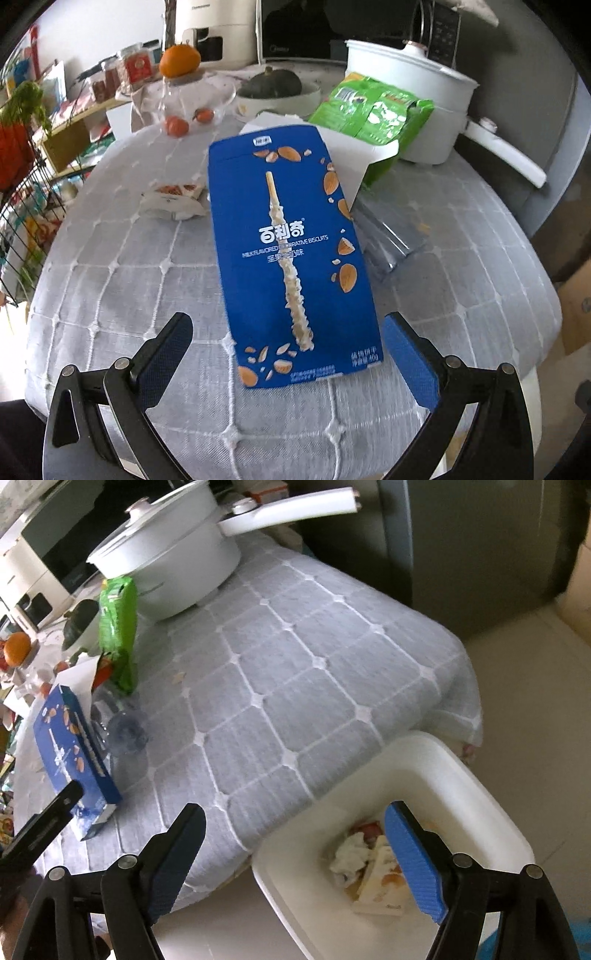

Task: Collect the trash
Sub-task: 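Grasp the blue biscuit box with the left tool, then grasp the white paper sheet with the right tool while the left tool holds the blue box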

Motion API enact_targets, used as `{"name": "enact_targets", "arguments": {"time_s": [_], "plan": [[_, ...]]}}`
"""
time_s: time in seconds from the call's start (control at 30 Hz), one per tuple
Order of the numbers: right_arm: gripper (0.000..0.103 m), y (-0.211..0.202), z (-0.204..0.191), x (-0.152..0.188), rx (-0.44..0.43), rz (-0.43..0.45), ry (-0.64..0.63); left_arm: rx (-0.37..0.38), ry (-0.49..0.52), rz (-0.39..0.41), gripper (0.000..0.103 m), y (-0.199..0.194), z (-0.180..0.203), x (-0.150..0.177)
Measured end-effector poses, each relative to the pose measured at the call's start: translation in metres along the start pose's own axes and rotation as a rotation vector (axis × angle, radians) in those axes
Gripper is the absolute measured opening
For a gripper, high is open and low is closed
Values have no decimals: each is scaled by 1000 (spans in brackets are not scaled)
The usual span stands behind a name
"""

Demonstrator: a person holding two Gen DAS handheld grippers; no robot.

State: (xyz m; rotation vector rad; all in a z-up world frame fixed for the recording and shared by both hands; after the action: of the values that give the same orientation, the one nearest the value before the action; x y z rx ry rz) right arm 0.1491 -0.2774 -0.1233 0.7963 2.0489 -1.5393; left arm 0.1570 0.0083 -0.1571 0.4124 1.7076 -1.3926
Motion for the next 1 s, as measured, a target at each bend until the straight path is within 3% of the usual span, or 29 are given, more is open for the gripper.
{"name": "enact_targets", "arguments": {"time_s": [0.17,0.33,0.43,0.6,0.73,1.0], "plan": [[84,5,-3,-1,0,-1,-3,-17,-19,-19,103,17,3,1],[84,8,-2,-3,0,0,8,-9,-50,-94,103,33,2,9],[84,11,-3,-4,6,-2,3,62,-102,-152,99,41,3,17],[84,18,-5,-3,25,-5,-11,169,-153,-142,96,37,-5,15],[84,22,-10,-3,29,-2,-17,252,-129,-127,95,26,-17,5],[84,40,-50,-4,-12,5,-48,344,-71,-61,94,-8,-62,-34]]}}
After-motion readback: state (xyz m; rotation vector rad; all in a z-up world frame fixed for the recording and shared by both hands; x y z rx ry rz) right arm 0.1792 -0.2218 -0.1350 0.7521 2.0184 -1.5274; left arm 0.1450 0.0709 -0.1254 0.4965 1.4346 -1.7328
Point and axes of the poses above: each gripper's, at about its wrist camera, not at the fingertips, and y roughly the way its jaws point, z to its right, x to its underside, the point moved 9 cm from there along y, roughly the way its jaws point, and after that the axes turned 15 degrees about z, right-handed, at the moved point
